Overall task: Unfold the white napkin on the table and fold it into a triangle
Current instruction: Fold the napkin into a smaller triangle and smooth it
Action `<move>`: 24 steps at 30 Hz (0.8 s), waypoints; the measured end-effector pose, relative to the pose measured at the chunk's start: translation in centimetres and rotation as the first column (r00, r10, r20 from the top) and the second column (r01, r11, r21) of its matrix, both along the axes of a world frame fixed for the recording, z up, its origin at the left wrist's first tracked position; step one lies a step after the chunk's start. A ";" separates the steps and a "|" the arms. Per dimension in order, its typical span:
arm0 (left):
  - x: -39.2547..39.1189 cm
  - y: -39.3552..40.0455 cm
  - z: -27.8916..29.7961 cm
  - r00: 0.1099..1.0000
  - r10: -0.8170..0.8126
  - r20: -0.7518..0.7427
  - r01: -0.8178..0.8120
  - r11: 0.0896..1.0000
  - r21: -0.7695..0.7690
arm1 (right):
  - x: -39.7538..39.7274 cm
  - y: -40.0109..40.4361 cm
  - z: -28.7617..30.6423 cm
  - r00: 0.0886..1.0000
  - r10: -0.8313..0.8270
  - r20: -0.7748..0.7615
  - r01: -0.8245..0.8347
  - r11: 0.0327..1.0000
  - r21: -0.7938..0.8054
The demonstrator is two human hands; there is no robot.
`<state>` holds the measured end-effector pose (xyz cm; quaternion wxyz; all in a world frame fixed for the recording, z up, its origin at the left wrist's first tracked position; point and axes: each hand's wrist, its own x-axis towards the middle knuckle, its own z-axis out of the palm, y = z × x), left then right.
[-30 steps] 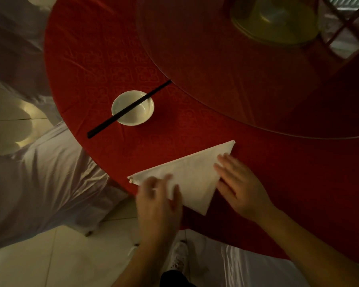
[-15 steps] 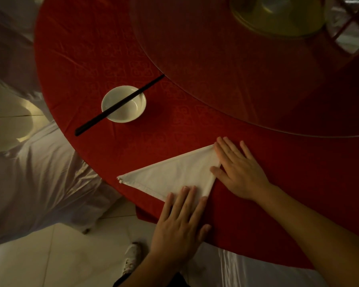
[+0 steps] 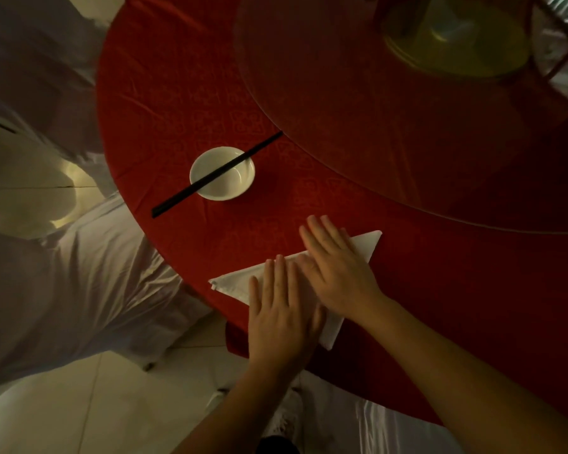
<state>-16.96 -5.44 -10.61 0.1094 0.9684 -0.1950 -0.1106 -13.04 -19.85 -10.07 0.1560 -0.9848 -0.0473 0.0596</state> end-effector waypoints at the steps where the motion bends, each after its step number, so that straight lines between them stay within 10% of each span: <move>1: 0.6 0.3 -0.4 1.000 0.003 -0.006 -0.003 0.999 0.040 | 0.0 0.5 -0.5 1.000 0.021 -0.021 -0.022 0.999 -0.047; 10: 2.6 6.2 -2.4 0.995 0.089 0.037 -0.092 0.993 0.073 | 0.9 -4.6 -3.1 0.987 -0.162 0.015 0.160 0.949 -0.272; 20: 5.0 8.2 0.6 0.985 0.165 0.049 -0.163 0.986 -0.039 | -6.0 0.2 0.3 0.978 -0.184 0.097 0.196 0.970 -0.144; 24: 7.6 8.9 1.6 0.964 0.207 -0.168 -0.216 0.976 -0.034 | -10.6 4.3 0.7 0.975 -0.209 0.080 0.216 0.972 -0.096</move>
